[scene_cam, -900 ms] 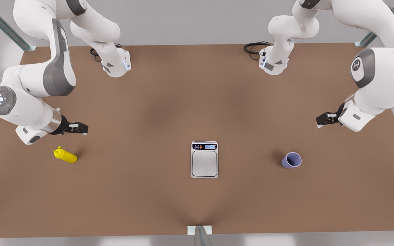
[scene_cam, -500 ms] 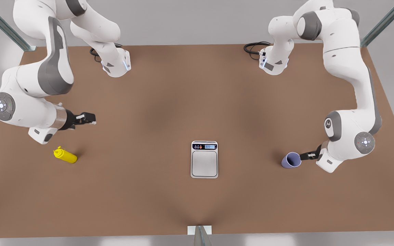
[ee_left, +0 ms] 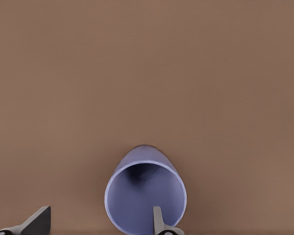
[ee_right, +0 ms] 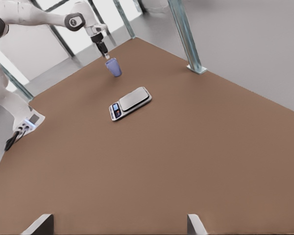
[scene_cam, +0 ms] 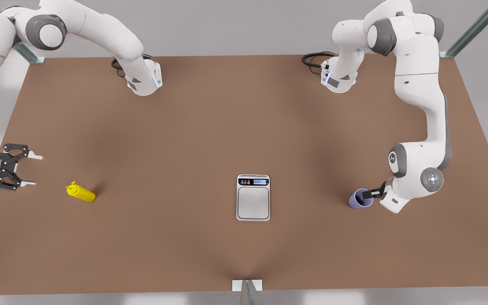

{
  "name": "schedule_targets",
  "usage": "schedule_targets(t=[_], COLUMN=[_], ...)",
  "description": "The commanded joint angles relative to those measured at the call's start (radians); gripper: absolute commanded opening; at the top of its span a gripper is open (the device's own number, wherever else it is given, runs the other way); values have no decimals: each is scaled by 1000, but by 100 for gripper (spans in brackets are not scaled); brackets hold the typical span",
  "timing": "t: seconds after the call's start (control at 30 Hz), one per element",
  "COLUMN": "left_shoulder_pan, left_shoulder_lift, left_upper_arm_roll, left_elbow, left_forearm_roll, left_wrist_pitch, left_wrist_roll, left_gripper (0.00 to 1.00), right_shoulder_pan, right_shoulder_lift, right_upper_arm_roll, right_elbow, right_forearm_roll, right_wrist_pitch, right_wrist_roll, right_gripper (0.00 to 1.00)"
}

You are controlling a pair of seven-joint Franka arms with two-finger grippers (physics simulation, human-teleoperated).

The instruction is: Move cup to the weight, pick up sauce bottle, pour sauce

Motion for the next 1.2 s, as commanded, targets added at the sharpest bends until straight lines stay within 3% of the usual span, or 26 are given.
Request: schedule_targets(t=[0.0,0.13,0.5,0.57,0.6,0.7,0.87,1.17], left_shoulder_pan=[0,5,6,6,6,6,6,6], left_shoulder_lift=[0,38,92,91,92,92,104,100], left_upper_arm_roll=[0,0,-12,-12,-12,-12,-15,-21], left_elbow=[0,0,0,0,0,0,0,11], left_forearm_roll=[0,0,2,2,2,2,2,2], left_wrist_pitch=[0,21,37,37,37,37,37,35], left_wrist_roll=[0,0,2,2,2,2,2,-5], left_gripper=[100,100,98,56,48,45,22,21], right_shoulder_pan=[0,-22,-100,-108,-108,-108,-132,-121], right_shoulder_lift=[4,148,309,332,339,351,408,469], right_upper_arm_roll=[0,-3,-14,-20,-21,-21,-26,-26], right_elbow=[-1,2,13,12,13,15,13,12], right_forearm_roll=[3,63,63,63,63,97,97,109], right_wrist_pitch=[0,43,78,78,78,109,116,150], right_wrist_roll=[-13,-193,-509,-527,-532,-533,-578,-608], right_gripper=[100,100,100,100,100,100,100,100])
